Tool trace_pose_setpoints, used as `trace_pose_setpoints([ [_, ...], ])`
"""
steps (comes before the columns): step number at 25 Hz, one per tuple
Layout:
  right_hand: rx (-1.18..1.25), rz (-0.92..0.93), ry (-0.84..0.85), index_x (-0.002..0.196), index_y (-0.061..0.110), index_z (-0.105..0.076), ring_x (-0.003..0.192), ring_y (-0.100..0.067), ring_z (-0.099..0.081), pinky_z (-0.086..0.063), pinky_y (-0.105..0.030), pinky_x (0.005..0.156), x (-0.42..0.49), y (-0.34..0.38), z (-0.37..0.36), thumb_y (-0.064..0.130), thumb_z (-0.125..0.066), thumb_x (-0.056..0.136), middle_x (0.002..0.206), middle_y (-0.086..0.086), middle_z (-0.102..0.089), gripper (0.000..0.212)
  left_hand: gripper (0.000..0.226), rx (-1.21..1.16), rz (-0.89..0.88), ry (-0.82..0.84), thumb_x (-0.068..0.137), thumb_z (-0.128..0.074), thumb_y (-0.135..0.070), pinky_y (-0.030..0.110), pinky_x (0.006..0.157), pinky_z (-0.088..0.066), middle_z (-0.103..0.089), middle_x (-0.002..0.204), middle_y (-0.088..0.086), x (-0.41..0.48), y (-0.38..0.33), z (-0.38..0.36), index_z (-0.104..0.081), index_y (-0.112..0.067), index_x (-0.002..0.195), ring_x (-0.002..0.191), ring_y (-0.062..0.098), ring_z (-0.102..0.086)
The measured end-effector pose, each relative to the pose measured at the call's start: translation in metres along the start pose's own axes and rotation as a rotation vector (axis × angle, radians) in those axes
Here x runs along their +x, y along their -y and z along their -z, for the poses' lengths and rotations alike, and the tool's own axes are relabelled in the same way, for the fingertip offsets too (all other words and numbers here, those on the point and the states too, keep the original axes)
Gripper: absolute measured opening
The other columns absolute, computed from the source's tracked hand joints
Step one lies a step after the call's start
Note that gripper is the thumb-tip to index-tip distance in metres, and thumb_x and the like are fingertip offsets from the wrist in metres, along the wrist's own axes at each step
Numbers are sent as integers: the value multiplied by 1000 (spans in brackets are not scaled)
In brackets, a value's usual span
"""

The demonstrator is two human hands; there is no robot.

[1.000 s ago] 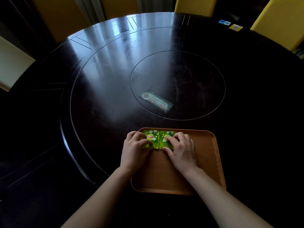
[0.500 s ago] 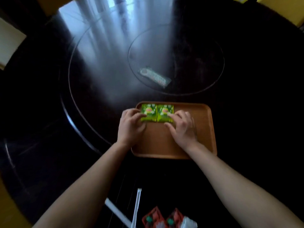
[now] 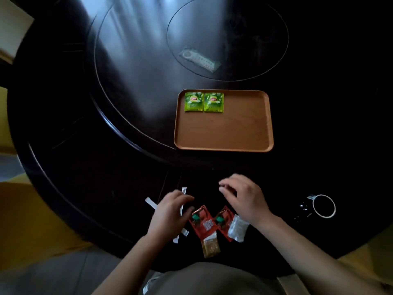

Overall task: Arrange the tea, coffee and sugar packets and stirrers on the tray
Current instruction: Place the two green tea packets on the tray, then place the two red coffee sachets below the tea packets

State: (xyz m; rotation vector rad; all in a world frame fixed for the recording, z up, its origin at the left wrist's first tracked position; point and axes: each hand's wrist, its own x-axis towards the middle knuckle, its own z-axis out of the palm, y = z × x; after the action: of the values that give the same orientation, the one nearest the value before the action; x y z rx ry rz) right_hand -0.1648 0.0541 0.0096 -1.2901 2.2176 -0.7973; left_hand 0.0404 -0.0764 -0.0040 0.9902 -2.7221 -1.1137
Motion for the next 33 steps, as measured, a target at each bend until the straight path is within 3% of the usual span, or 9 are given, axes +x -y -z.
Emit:
trace_pose_setpoints([
  [2, -40, -51, 95, 108, 19, -71, 93, -9, -60, -53, -28, 79, -28, -6, -10, 25, -71, 88, 95, 10, -65, 21, 45, 92, -12, 99, 87, -72, -35, 27, 91, -50, -61, 117, -7, -16, -4, -13, -63, -23, 130, 107, 11, -56],
  [5, -186, -70, 223, 126, 24, -62, 104, -8, -52, -47, -23, 86, -50, -14, -23, 36, -72, 85, 113, 12, -57, 44, 55, 284, -95, 163, 89, -66, -44, 30, 90, -49, -57, 122, -2, -17, -13, -24, -55, -23, 139, 106, 17, -54],
  [10, -391, -59, 250, 135, 28, -51, 109, -17, -51, -47, -35, 95, -53, -17, -34, 51, -75, 74, 122, 5, -52, 70, 56, 398, -110, 215, 89, -70, -32, 37, 84, -54, -55, 119, 4, -4, -19, -34, -51, -19, 140, 103, 22, -58],
  [15, -483, -93, 295, 134, 29, -49, 108, -21, -50, -44, -36, 95, -50, -23, -42, 52, -77, 72, 118, 1, -54, 72, 40, 422, -65, 237, 87, -71, -27, 35, 76, -53, -55, 107, 3, 3, -19, -41, -58, -18, 124, 93, 22, -57],
  [19, -466, -98, 301, 113, 28, -54, 101, -18, -48, -43, -34, 91, -46, -25, -43, 52, -79, 70, 107, 5, -52, 54, 26, 400, -49, 211, 86, -71, -28, 34, 73, -50, -57, 98, 2, 4, -18, -43, -59, -15, 105, 87, 22, -56],
  [23, -393, -148, 253, 92, 28, -52, 90, -13, -48, -46, -32, 86, -44, -26, -38, 46, -79, 73, 95, 10, -51, 38, 19, 346, -27, 199, 89, -67, -24, 34, 75, -50, -58, 98, 2, 7, -18, -44, -56, -14, 101, 88, 21, -54],
  [27, -96, -401, 138, 74, 31, -51, 74, -9, -56, -45, -28, 62, -47, -32, -21, 43, -79, 73, 78, 9, -58, 31, 12, 339, 27, 180, 91, -61, -16, 34, 71, -49, -59, 94, 5, 8, -20, -47, -51, -11, 96, 85, 23, -56],
  [31, 244, -576, -52, 69, 23, -60, 69, -12, -67, -56, -33, 61, -52, -37, -9, 33, -82, 74, 73, 1, -69, 25, 9, 336, 10, 159, 94, -59, -18, 30, 65, -44, -55, 90, 1, 4, -17, -49, -55, -12, 89, 82, 19, -54],
  [33, 355, -602, -118, 71, 21, -62, 70, -12, -69, -54, -28, 58, -55, -37, -4, 31, -83, 75, 75, 0, -71, 23, 13, 274, 34, 156, 93, -63, -22, 29, 65, -46, -53, 88, -4, 1, -14, -50, -58, -13, 85, 80, 16, -54],
])
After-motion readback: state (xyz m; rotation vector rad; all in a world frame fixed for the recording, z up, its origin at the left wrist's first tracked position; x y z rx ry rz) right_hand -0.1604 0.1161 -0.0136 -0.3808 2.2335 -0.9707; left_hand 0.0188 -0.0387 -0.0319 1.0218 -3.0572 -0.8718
